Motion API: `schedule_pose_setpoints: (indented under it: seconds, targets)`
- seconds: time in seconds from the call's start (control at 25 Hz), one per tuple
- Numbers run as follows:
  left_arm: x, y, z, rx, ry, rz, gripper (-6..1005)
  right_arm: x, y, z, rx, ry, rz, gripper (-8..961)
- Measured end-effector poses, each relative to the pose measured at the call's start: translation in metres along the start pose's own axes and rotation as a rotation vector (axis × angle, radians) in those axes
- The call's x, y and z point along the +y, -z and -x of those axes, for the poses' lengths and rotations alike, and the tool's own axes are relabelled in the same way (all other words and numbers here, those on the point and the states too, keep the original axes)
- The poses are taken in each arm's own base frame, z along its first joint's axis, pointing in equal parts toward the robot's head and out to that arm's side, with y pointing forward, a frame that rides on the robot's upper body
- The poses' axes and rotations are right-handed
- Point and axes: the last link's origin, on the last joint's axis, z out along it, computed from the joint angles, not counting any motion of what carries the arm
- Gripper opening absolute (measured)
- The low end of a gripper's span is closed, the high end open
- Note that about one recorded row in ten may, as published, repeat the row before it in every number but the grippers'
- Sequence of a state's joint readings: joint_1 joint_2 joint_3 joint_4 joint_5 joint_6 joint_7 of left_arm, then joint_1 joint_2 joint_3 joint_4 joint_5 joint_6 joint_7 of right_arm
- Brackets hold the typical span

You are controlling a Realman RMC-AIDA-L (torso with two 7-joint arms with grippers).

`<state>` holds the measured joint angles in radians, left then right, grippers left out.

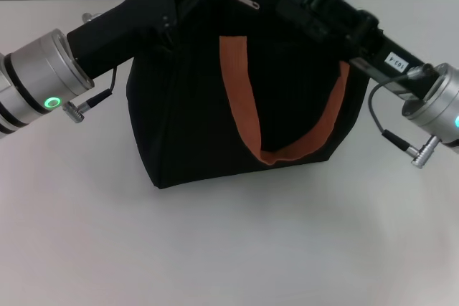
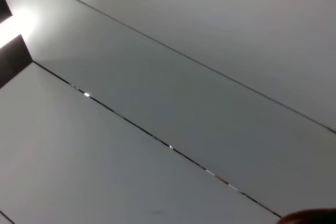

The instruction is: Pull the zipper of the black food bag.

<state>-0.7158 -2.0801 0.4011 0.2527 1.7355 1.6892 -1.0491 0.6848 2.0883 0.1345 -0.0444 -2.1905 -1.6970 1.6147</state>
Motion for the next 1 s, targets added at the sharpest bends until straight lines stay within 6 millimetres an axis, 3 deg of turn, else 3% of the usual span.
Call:
schedule_pose_setpoints:
  seconds: [0.12,0.32,1.0]
  targets:
    - [-0.001,-0.001,-0.002,0.012,-0.005,0.0,94,-0.001,-0.002,-0.004,0.0,0.007,-0.003,681]
    - [0.0,-0.002,-0.002,0.015,-0.013,0.002,95,-0.001,-0.009,-0.007,0.004,0.027,0.0,737]
    - [0.001,-0.003,-0.001,0.02,-0.009,0.003,96,-0.008,-0.024,-0.009,0.015,0.024,-0.041,735]
